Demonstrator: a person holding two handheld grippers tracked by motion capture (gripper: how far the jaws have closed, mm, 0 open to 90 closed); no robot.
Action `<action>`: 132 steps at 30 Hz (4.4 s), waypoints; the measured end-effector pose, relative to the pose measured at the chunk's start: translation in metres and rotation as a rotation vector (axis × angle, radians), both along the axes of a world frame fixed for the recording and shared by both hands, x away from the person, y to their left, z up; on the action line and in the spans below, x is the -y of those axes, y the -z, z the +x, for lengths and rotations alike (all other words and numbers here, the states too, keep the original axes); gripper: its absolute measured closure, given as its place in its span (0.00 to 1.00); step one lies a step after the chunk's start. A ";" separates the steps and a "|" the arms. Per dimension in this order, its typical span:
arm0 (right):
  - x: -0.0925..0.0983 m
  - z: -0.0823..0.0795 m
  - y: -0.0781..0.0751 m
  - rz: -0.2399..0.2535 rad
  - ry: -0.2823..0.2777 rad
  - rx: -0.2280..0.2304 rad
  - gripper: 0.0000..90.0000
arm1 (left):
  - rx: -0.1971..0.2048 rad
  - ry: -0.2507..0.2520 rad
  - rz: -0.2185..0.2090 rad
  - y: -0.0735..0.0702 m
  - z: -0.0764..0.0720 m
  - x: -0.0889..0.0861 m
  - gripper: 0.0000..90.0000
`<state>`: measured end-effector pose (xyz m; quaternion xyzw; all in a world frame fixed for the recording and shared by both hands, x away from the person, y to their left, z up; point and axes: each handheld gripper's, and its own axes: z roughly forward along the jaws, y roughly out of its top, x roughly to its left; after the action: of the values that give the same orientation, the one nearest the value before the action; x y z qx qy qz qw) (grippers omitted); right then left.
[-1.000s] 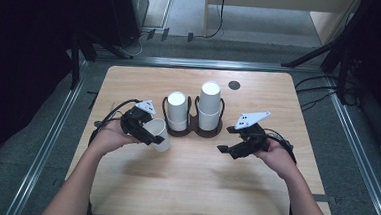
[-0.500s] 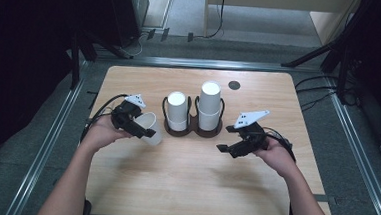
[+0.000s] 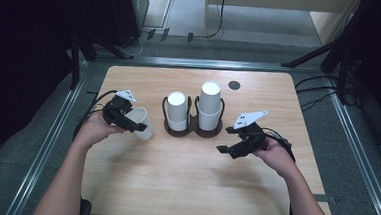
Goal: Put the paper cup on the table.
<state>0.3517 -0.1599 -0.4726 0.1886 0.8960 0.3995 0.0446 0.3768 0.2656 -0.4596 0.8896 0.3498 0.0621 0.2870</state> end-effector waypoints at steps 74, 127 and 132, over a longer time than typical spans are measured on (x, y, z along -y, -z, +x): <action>-0.010 -0.003 0.010 -0.088 -0.039 -0.011 0.25 | 0.012 -0.314 0.043 0.021 0.023 -0.056 0.17; -0.011 -0.005 0.011 -0.122 -0.059 0.004 0.25 | 0.091 -0.285 -0.051 -0.030 0.005 -0.056 0.15; -0.012 -0.005 0.012 -0.127 -0.063 0.003 0.25 | 0.081 -0.285 -0.104 -0.036 0.004 -0.056 0.15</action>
<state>0.3467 -0.1482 -0.4842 0.1563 0.9249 0.3435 0.0454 0.3806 0.3214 -0.4237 0.8116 0.4634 0.1197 0.3351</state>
